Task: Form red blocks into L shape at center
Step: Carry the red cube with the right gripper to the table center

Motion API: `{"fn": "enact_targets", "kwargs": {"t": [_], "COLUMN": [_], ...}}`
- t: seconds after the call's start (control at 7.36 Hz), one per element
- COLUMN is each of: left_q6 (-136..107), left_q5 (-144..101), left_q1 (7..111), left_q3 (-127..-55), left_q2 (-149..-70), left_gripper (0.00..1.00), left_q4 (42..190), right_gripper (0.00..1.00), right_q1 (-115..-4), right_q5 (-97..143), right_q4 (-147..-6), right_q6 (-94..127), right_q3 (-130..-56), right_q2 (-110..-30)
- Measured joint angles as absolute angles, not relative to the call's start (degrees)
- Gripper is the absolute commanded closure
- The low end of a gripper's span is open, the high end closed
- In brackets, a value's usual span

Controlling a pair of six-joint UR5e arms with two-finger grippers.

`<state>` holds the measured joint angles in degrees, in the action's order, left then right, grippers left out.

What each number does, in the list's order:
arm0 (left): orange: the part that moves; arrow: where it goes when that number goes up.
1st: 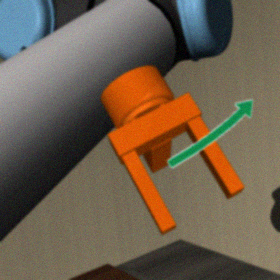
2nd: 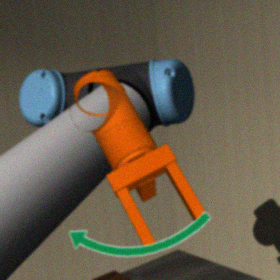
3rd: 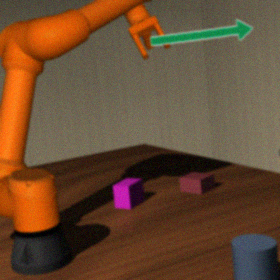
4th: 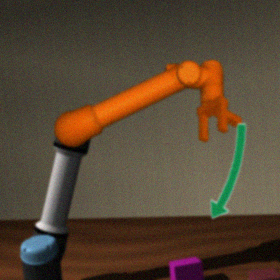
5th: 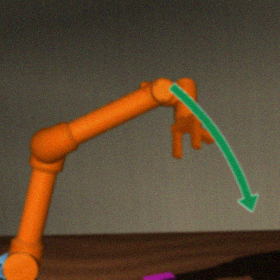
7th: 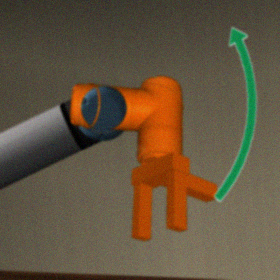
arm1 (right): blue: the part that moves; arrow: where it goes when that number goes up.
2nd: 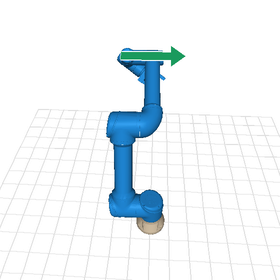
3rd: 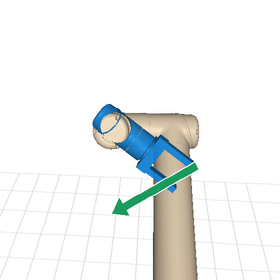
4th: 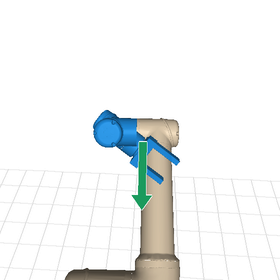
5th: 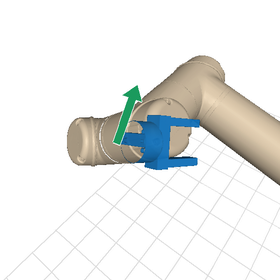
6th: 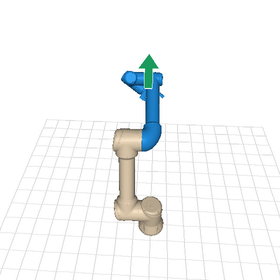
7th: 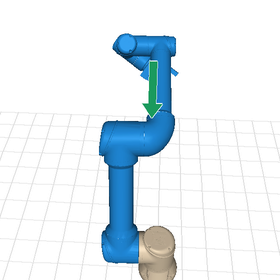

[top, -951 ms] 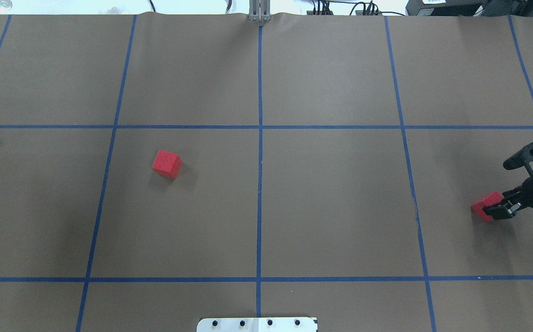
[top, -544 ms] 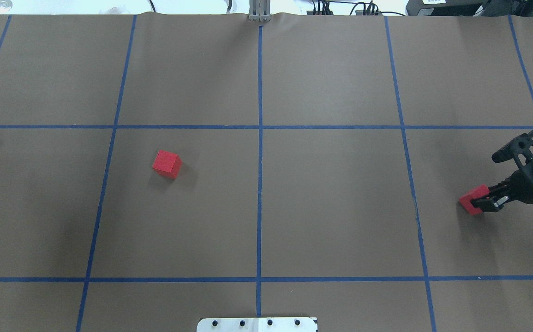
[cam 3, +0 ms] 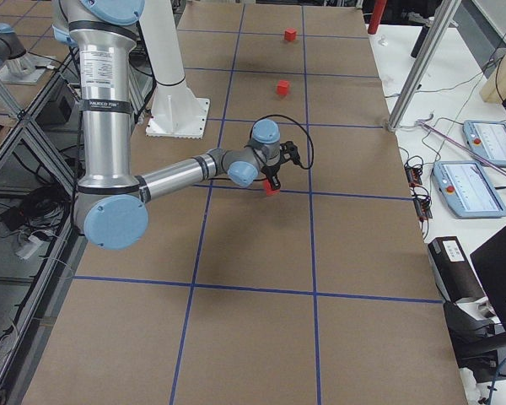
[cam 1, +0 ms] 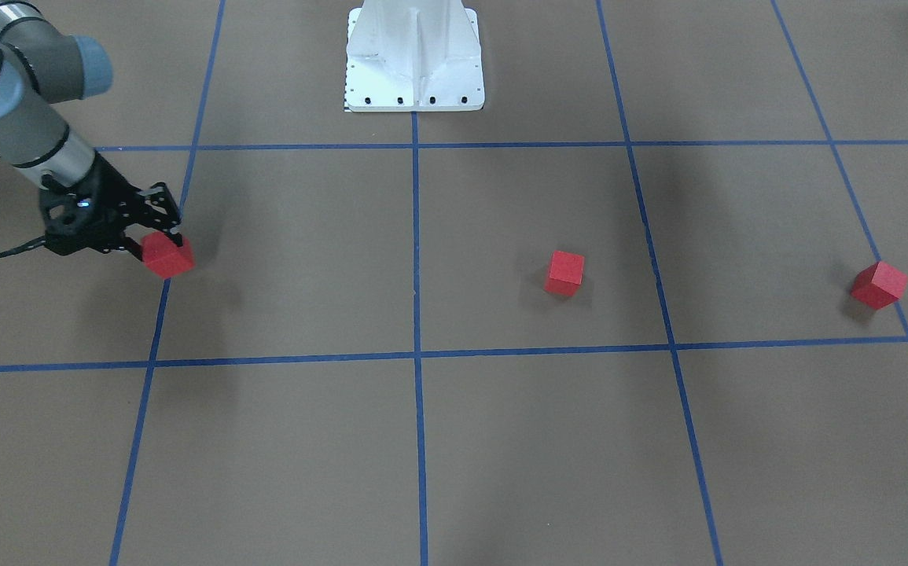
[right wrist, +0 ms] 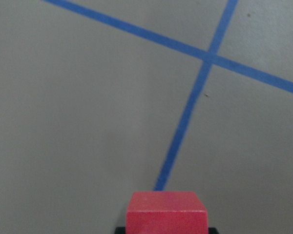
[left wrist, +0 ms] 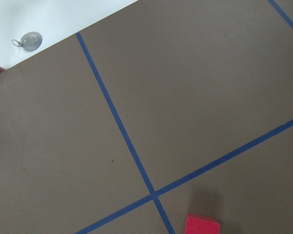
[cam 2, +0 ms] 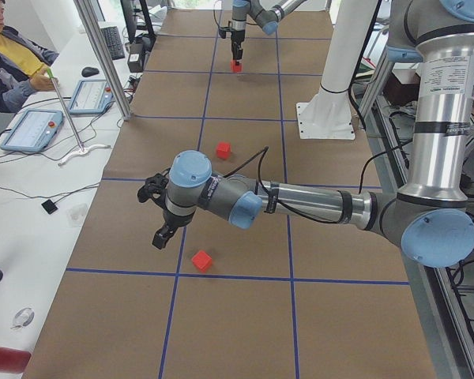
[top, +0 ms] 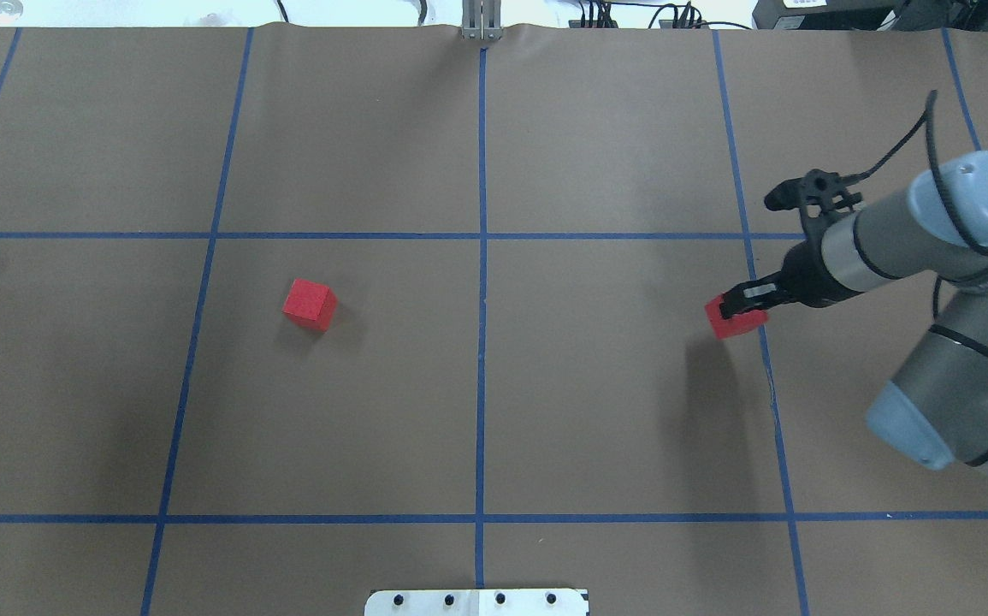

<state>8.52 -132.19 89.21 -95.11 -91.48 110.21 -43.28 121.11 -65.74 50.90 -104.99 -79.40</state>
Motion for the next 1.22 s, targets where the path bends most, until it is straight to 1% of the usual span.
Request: {"fn": "enact_targets", "kwargs": {"t": [0.41,0.68,0.82,0.95,1.09,1.22], "left_q6": [8.4,8.4,8.4,8.4,8.4,8.4], "left_q5": [-132.2,-132.2,-132.2,-132.2,-132.2,-132.2], "left_q1": [89.2,89.2,89.2,89.2,89.2,89.2], "left_q3": [-95.0,-95.0,-95.0,-95.0,-95.0,-95.0], "left_q2": [-91.5,-91.5,-91.5,-91.5,-91.5,-91.5], "left_gripper": [0.00,0.00,0.00,0.00,0.00,0.00], "left_q4": [110.2,110.2,110.2,110.2,110.2,110.2], "right_gripper": [1.00,1.00,1.00,0.99,0.96,0.89], "right_q1": [-31.7,-26.4,-25.0,-24.3,-23.8,-23.6], "right_q5": [110.8,104.7,102.9,102.1,101.8,101.8], "right_q4": [-84.2,-88.4,-88.9,-89.0,-89.1,-89.6], "right_q6": [68.0,75.1,76.3,76.6,76.6,76.2], "right_q3": [-103.4,-96.6,-92.7,-90.4,-89.4,-89.1], "right_q2": [-60.0,-49.8,-46.4,-44.6,-44.0,-43.8]}}
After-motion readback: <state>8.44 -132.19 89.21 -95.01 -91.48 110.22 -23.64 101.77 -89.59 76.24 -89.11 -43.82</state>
